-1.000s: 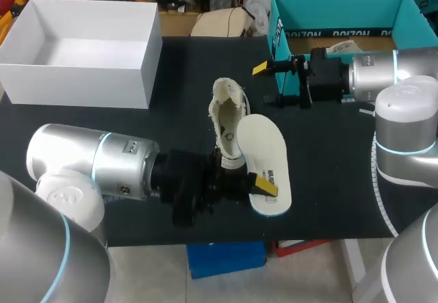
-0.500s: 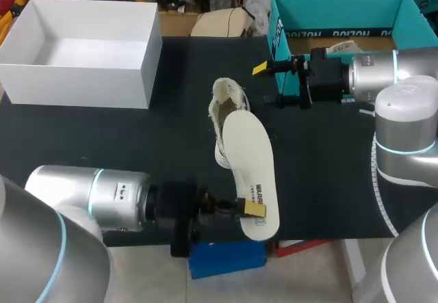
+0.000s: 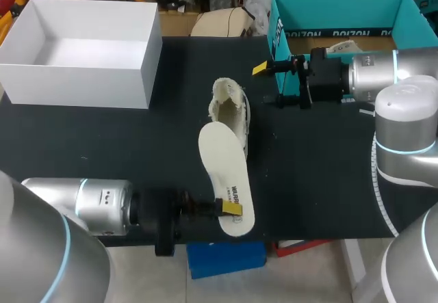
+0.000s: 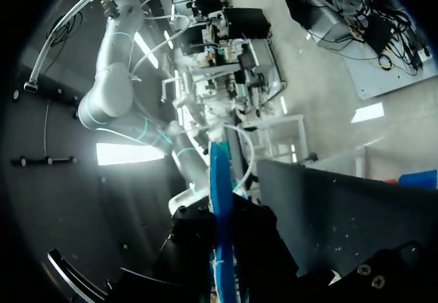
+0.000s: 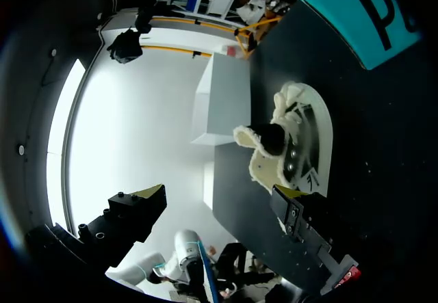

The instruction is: Take the shoe out of the shoebox, open the shoe tongue, remove and reinsert the insole, then place the shoe into the shoebox

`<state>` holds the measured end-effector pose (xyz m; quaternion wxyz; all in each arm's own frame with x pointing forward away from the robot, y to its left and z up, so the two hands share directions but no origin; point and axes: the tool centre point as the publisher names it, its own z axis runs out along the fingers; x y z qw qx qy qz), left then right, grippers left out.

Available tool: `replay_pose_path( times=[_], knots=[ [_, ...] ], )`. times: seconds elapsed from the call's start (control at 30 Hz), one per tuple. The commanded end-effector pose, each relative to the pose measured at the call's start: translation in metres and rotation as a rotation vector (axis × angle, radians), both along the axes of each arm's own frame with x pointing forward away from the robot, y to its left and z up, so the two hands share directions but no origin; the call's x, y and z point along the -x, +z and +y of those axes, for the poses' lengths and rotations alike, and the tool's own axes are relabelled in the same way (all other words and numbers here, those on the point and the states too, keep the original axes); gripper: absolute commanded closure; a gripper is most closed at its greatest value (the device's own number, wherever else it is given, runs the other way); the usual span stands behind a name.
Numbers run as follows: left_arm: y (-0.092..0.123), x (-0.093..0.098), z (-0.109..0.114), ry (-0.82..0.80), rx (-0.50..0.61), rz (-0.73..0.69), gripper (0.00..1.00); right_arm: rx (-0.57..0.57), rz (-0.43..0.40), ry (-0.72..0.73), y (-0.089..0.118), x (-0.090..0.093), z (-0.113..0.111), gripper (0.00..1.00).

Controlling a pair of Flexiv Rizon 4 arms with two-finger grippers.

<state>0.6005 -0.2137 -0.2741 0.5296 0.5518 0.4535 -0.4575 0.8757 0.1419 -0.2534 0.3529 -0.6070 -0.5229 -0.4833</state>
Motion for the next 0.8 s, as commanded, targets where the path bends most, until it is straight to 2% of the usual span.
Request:
replay_pose_path(
  times=[0.03, 0.37, 0.8],
  knots=[
    [-0.003, -0.020, 0.002, -0.023, -0.009, 0.006, 1.00, 0.000, -0.001, -0.003, -0.001, 0.000, 0.001, 0.00],
    [-0.020, -0.067, 0.005, -0.055, -0.008, 0.002, 1.00, 0.000, -0.001, -0.003, -0.001, 0.000, 0.001, 0.00],
    [-0.017, -0.137, -0.005, -0.110, -0.038, -0.026, 1.00, 0.000, -0.001, -0.003, -0.001, 0.000, 0.001, 0.00]
  ],
)
